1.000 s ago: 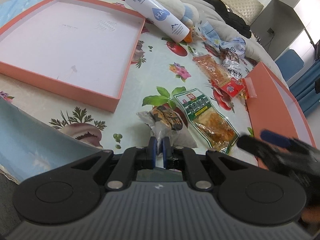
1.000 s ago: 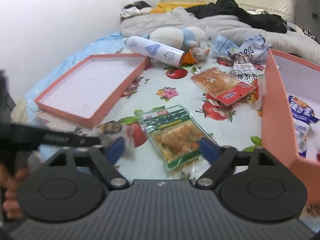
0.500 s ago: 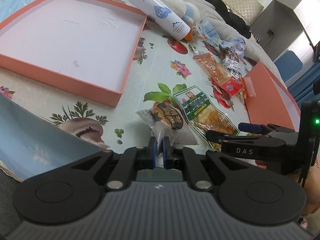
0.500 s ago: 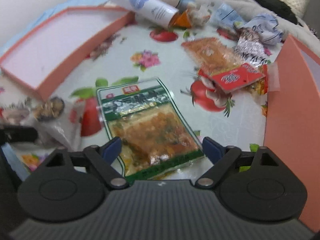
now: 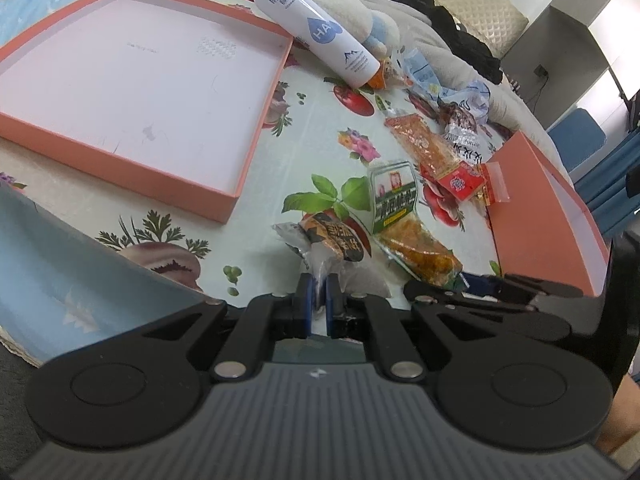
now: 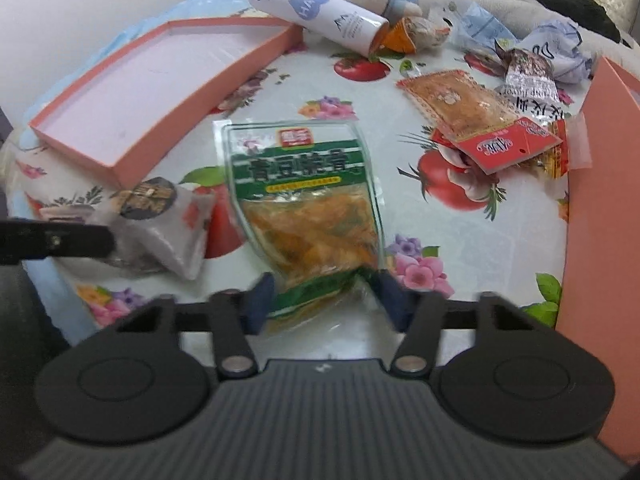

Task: Organize snacks

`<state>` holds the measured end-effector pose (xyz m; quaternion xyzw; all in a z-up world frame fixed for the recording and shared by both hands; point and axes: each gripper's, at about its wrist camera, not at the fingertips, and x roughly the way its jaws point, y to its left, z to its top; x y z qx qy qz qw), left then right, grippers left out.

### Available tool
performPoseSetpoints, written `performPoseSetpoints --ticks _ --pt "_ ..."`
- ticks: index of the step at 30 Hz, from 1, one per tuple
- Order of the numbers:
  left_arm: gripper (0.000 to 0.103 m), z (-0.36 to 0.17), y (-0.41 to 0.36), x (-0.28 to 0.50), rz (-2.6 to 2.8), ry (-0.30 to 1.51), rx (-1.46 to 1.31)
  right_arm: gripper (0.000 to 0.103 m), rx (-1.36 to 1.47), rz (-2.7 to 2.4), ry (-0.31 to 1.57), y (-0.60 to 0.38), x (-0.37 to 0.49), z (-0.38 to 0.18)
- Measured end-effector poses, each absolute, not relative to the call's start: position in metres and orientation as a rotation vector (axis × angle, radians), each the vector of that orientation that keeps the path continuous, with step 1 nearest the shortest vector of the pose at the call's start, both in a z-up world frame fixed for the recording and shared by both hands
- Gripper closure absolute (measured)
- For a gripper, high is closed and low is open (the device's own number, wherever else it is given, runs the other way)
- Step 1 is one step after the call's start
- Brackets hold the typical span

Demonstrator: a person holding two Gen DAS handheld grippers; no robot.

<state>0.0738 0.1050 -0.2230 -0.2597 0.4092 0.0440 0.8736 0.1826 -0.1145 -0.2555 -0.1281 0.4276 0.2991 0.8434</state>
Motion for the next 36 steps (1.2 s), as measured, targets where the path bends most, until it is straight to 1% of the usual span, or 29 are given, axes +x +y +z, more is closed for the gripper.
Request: performPoseSetpoints --ticks 4,9,25,31,36 --pt "0.096 -0.221 0.105 0.075 0.089 0.841 -0.556 0.066 -0.244 0.622 0.874 -0.118 0.177 -0.25" --pt "0.096 -0.215 0.102 0.08 0.087 0.829 -0.549 0.067 -0.192 0.56 0.822 -0.129 0.167 -0.233" --pt "0.098 -0.171 0.073 0.103 0.029 0.786 -0.478 0.067 -0.093 0.406 0.735 -0.163 0.148 -0.175" --pt "0.098 -0.147 0.059 0.114 -0.015 0.762 -0.447 0.067 -0.045 0.347 0.703 -0.184 0.152 -0.153" --pt "0.098 -0.117 0.045 0.125 -0.056 0.721 -0.413 0.067 -0.033 0.318 0.658 -0.197 0.155 -0.13"
